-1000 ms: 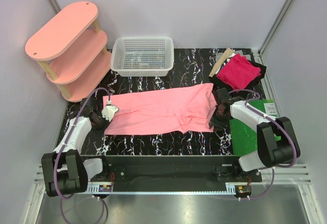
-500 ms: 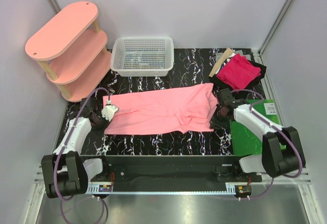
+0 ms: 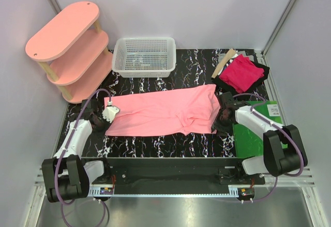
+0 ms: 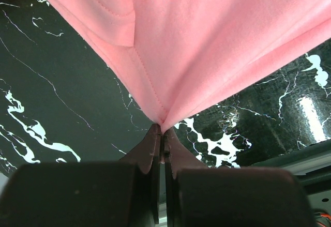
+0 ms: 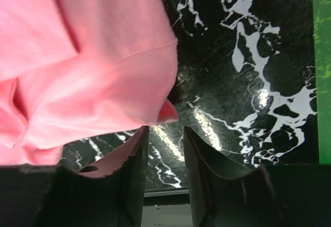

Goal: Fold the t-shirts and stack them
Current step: Fold the tshirt

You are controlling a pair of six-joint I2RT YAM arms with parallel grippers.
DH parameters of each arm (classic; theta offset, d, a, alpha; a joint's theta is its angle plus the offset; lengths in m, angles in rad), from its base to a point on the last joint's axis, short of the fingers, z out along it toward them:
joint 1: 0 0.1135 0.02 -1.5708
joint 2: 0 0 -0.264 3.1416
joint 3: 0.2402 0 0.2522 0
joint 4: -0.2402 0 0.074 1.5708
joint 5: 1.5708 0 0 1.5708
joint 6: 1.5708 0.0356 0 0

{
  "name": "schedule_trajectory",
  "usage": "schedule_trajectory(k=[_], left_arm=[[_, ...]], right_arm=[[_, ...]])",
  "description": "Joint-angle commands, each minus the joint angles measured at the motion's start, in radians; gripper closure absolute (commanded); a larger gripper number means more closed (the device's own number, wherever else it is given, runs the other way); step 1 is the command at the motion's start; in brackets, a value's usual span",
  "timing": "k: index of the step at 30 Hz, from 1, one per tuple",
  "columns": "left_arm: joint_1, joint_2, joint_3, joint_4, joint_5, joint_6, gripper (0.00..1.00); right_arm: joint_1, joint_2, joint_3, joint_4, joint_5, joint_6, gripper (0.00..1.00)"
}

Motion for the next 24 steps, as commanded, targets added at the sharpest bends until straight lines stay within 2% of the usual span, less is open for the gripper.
schedule_trajectory(k=[1,7,10,20,21,24], left_arm=[[0.011,-0.019,0.025,0.008,0.009,0.020,1.00],[0.014,-0.006,0.025,0.009,0.022,0.019,1.00],[0.016,-0.004,0.026,0.009,0.029,0.017,1.00],[0.016,-0.016,-0.003,0.012,0.040,0.017,1.00],[0.017,-0.016,-0.003,0.011,0.042,0.017,1.00],[0.019,-0.013,-0.004,0.012,0.043,0.016,1.00]], right_arm=[[-0.002,0.029,0.000,0.029,0.059,-0.014,0.59],[-0.002,0.037,0.004,0.034,0.075,-0.011,0.59],[-0.002,0.060,0.013,0.045,0.072,-0.011,0.63],[-0.002,0.112,0.056,0.069,0.058,-0.016,0.83],[-0.002,0.105,0.055,0.071,0.053,-0.016,0.88],[-0.003,0.069,0.050,0.065,0.040,-0.013,0.97]])
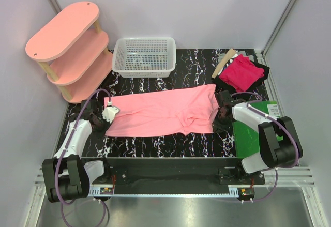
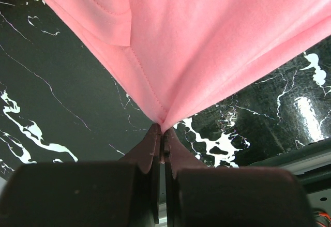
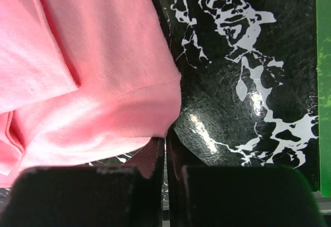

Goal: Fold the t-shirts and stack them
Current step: Fold the tshirt

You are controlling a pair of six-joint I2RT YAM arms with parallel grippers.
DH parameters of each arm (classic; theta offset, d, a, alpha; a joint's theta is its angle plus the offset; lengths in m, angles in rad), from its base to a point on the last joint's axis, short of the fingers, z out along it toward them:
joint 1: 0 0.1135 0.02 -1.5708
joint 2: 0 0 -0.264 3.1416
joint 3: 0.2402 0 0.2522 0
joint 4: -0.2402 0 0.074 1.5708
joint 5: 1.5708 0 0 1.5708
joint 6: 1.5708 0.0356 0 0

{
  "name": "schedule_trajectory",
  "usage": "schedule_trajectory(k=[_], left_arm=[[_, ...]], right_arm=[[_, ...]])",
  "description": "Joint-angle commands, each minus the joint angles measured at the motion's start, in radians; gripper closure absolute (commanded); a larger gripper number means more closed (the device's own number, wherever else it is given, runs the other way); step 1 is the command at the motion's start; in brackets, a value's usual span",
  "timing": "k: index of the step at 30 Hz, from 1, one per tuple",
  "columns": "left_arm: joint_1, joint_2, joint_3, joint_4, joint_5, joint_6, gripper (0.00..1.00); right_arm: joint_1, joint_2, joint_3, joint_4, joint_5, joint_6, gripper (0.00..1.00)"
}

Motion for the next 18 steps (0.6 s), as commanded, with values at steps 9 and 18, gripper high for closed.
schedule_trajectory(k=[9,18], left_arm=[[0.010,-0.084,-0.002,-0.060,0.023,0.040,1.00],[0.011,-0.173,-0.008,-0.192,0.019,0.098,1.00]], right_arm=[[-0.002,-0.312,-0.043,-0.111,-0.114,0.040,1.00],[-0.003,-0.509,-0.071,-0.292,-0.183,0.060,1.00]])
